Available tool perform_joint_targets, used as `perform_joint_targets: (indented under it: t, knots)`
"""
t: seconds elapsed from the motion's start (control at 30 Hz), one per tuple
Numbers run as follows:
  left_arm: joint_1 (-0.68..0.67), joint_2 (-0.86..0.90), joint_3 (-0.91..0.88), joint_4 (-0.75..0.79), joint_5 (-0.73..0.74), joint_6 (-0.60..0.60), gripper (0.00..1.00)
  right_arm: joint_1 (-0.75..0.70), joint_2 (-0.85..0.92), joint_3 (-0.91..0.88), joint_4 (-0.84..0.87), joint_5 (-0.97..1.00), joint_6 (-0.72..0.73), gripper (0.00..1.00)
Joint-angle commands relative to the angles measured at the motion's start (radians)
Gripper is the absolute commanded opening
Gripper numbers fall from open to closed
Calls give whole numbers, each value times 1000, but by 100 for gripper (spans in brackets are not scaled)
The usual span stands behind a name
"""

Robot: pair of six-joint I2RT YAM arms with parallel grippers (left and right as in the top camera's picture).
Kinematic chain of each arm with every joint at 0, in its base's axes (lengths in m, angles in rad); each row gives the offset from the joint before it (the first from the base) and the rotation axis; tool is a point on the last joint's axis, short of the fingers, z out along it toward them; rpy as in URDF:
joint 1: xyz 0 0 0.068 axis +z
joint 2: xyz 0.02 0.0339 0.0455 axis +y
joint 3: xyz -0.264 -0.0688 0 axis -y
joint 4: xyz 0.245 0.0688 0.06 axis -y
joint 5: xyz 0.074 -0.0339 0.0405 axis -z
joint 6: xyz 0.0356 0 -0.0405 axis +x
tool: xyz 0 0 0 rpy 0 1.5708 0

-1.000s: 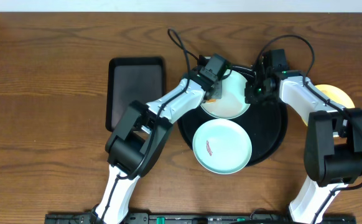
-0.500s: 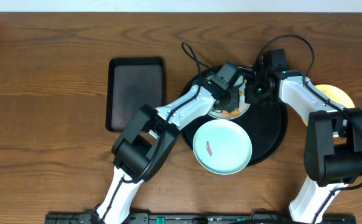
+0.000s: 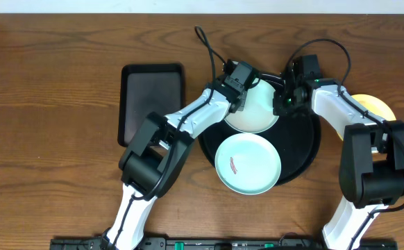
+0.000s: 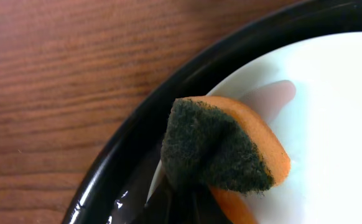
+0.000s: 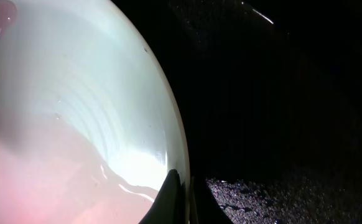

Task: Clean dirty plates on tray and stack at the side
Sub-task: 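Wipe the upper pale green plate with the sponge in the left gripper, then return the sponge to the black rectangular tray with the left gripper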

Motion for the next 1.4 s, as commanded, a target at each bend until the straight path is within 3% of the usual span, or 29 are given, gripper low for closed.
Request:
perform_joint_targets:
  t: [0.0, 0.3, 0.47, 0.63, 0.8, 0.9, 1.07, 1.1, 1.2, 1.37]
  knots:
    - [38, 8, -16, 14, -262, 103, 7, 0, 32, -16, -23, 26, -11, 1]
    - [57, -150, -16, 10, -443, 103, 7, -1, 32, -16, -39, 26, -11, 1]
    - [108, -265, -16, -69, -417, 78, 8, -3, 32, -16, -38, 26, -11, 1]
    - [183, -362, -16, -301, -270, -35, 8, -3, 32, -16, -37, 26, -11, 1]
    - [294, -365, -34, -508, 19, -78, 8, -3, 32, -16, -37, 25, -28, 1]
    - [357, -349, -96, -514, 148, -78, 8, -3, 32, -16, -38, 24, -49, 1]
    - [438, -337, -195, -456, 172, -74, 8, -3, 32, -16, -40, 21, -54, 1]
    - [450, -337, -196, -460, 173, -74, 11, -3, 32, -16, -41, 20, -54, 1]
    - [479, -350, -187, -484, 225, -53, 43, -3, 32, -16, -41, -2, -58, 1]
    - [541, -440, -166, -529, 379, -44, 58, -3, -21, -3, -62, -35, -72, 1]
